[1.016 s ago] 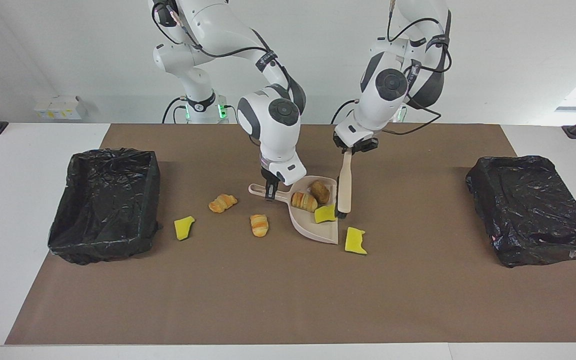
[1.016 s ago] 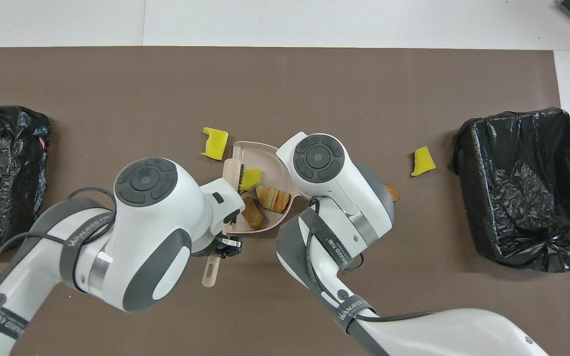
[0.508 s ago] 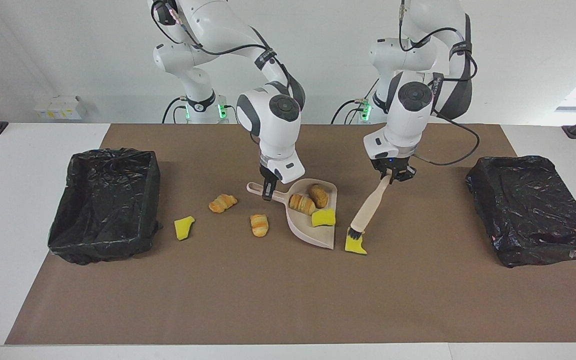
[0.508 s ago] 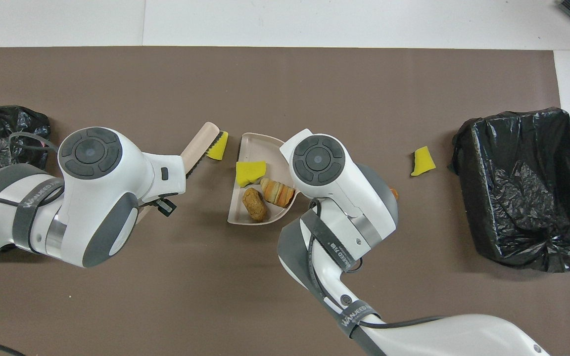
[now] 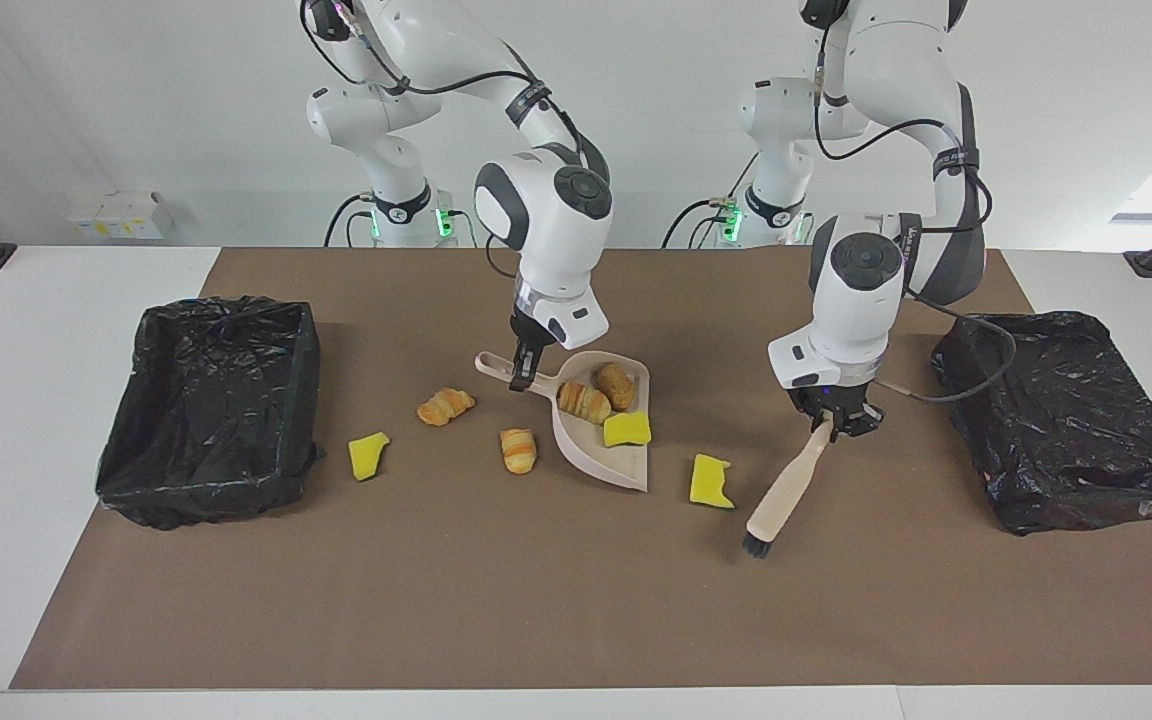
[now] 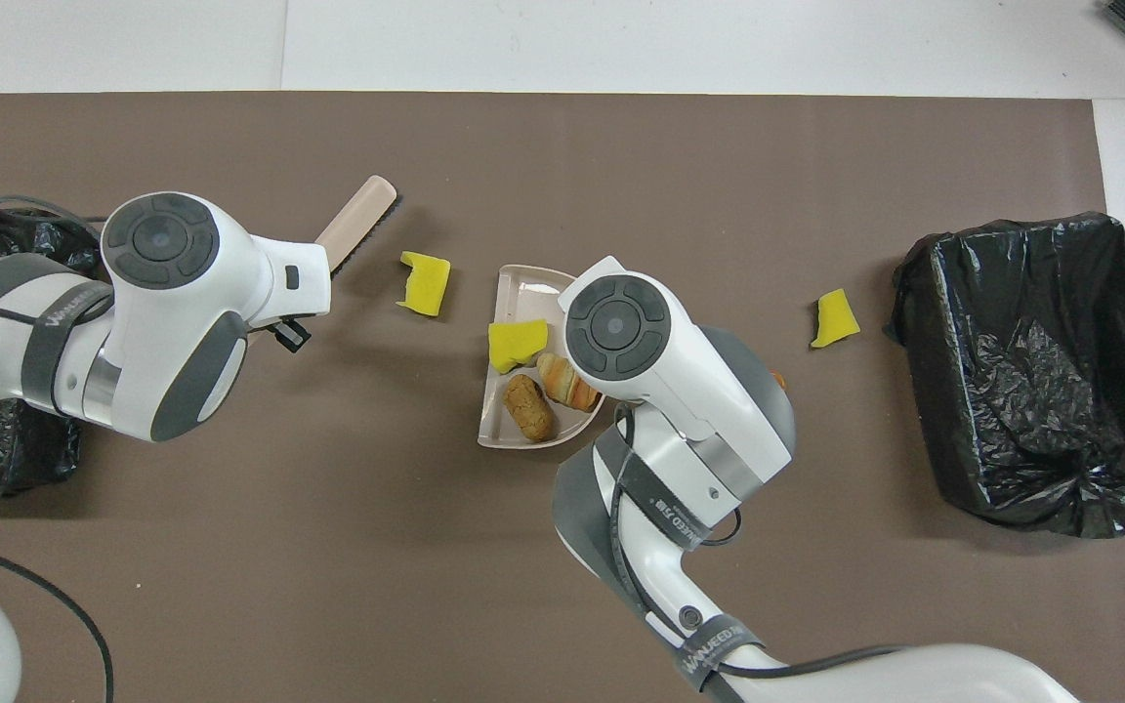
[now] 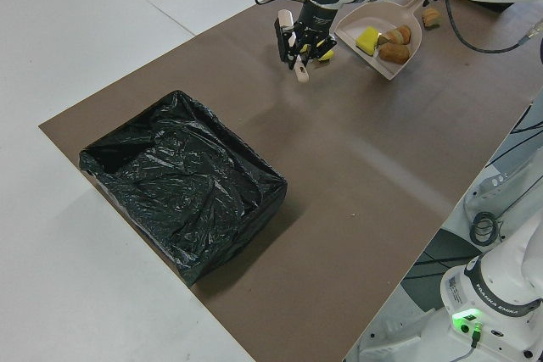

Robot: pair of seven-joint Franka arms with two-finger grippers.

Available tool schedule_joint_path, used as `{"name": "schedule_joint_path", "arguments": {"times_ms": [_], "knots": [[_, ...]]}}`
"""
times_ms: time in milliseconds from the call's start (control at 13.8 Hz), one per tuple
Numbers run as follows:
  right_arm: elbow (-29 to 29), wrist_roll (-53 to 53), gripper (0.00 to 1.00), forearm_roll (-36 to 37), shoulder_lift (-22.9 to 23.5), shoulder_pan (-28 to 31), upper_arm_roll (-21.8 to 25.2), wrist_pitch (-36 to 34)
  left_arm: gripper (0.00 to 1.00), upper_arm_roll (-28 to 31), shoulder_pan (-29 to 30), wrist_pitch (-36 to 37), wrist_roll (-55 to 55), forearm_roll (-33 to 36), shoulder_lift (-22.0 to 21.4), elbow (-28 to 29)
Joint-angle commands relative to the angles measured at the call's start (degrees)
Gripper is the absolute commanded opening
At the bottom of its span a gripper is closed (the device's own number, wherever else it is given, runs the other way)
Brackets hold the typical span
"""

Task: Sweep and dump trash in bin
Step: 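Sweep the remaining sponge pieces into the dustpan with the brush again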

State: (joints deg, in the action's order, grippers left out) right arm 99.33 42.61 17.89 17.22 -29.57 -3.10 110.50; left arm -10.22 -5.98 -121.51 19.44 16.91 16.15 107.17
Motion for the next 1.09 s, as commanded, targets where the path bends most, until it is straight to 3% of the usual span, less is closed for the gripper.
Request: {"name": "schedule_joint_path", "arguments": {"times_ms": [0,145,508,726,1016], "knots": [[0.95,-1.65,0.0,1.97,-0.96,0.12,-0.32,-0.11,0.0,-0.68,-1.93,3.92,-0.2,0.93,-2.86,4.43],[1.57,-0.95,0.0,1.88,0.0,0.21,-0.41,1.38,0.0,-0.94,-2.11,3.83,-0.63,0.58,-5.5,9.09],[5.0,0.72,0.0,0.31,1.23,1.09,-0.5,10.16,0.0,-1.03,-9.22,4.97,-7.38,-2.57,-9.46,14.64],[5.09,1.34,0.0,-4.35,2.9,1.18,-0.5,14.74,0.0,-1.03,-14.14,5.67,-11.78,-6.1,-10.25,14.65],[5.09,0.99,0.0,-4.71,2.91,1.53,-0.5,14.84,0.0,-0.95,-17.76,11.9,-17.42,-10.39,-11.39,12.46]]}}
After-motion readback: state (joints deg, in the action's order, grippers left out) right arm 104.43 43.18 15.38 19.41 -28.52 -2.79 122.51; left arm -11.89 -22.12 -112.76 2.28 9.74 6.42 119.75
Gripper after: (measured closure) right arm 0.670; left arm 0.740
